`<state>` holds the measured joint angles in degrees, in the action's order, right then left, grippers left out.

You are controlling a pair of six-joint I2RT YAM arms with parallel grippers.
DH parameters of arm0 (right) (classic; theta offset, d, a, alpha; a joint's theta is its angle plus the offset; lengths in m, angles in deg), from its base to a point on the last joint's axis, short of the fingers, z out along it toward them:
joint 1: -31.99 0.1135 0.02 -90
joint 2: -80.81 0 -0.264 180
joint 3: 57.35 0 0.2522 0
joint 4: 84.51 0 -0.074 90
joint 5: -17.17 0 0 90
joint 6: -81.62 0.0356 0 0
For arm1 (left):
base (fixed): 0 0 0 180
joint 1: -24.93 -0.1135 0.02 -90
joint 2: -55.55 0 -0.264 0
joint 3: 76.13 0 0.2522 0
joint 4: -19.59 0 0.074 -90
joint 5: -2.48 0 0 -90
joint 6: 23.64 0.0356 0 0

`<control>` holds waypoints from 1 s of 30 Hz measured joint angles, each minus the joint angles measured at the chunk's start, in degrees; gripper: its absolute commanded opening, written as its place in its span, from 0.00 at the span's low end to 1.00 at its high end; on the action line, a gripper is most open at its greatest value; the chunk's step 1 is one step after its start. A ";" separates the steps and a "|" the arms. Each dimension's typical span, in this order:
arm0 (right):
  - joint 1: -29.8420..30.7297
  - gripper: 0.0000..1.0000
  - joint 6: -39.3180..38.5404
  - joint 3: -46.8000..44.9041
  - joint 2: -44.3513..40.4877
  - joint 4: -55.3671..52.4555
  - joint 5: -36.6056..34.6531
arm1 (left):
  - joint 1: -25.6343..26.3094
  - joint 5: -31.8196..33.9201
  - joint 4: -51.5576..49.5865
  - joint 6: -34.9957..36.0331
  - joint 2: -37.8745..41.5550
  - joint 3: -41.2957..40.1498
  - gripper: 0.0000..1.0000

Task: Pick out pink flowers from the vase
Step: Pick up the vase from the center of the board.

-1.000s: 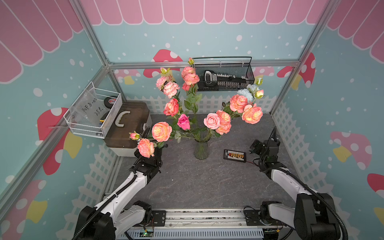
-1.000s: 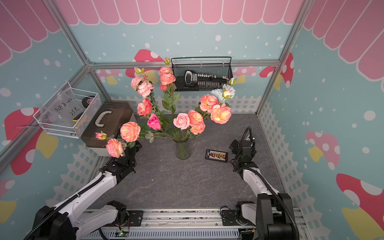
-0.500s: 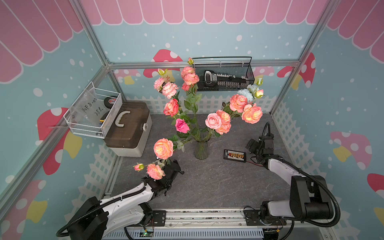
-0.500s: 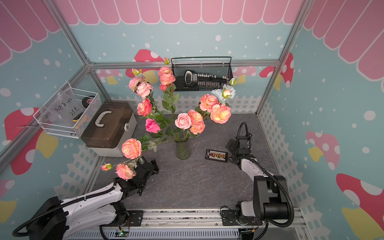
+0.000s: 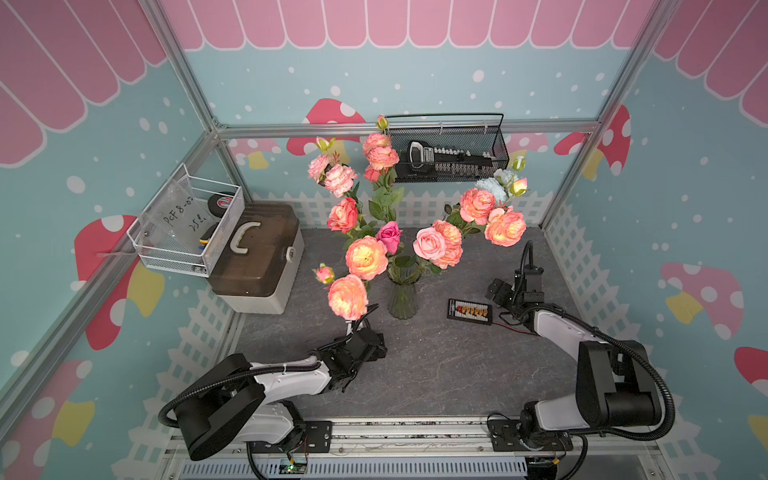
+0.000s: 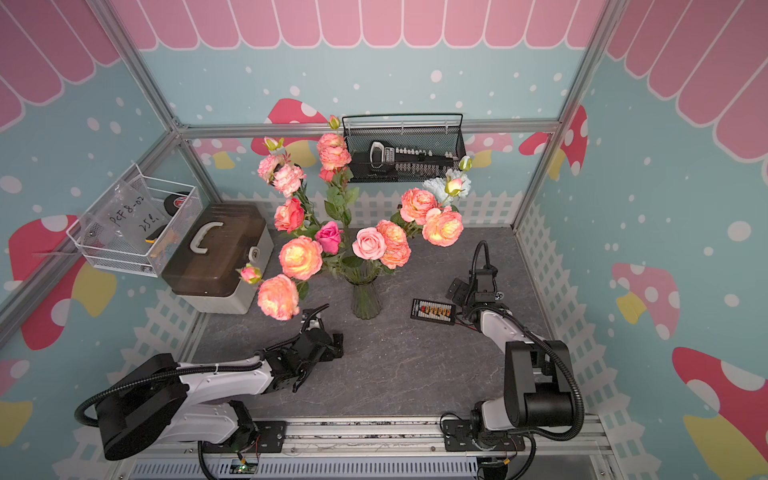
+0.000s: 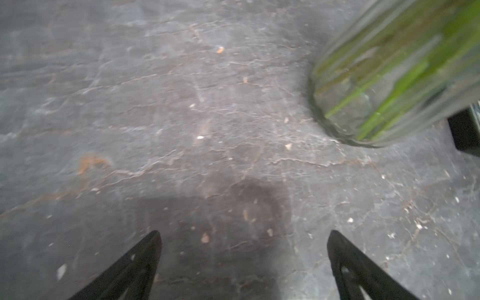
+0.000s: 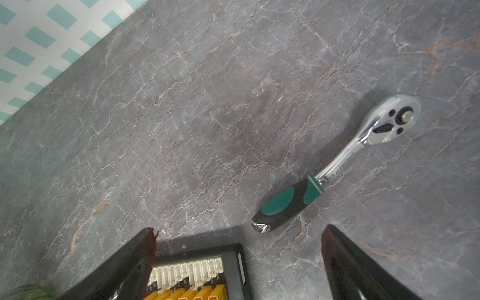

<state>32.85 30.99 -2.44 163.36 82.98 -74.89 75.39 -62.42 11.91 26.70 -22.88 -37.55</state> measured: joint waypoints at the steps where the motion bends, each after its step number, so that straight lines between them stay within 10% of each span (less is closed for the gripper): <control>1: 0.00 0.98 -0.11 0.20 0.00 0.00 0.04 | 1.79 -0.09 0.66 2.03 -1.22 1.22 1.00; 7: 0.00 0.99 -0.79 0.28 0.00 -0.72 -0.02 | 10.25 1.27 8.63 13.35 -4.31 4.15 1.00; 30: 0.00 0.99 -3.89 0.31 -0.46 -3.43 -1.05 | 9.62 21.16 53.05 47.56 -27.15 18.23 1.00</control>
<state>32.85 27.10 -2.13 162.90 79.55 -75.94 85.01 -41.26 64.96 74.26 -50.03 -19.33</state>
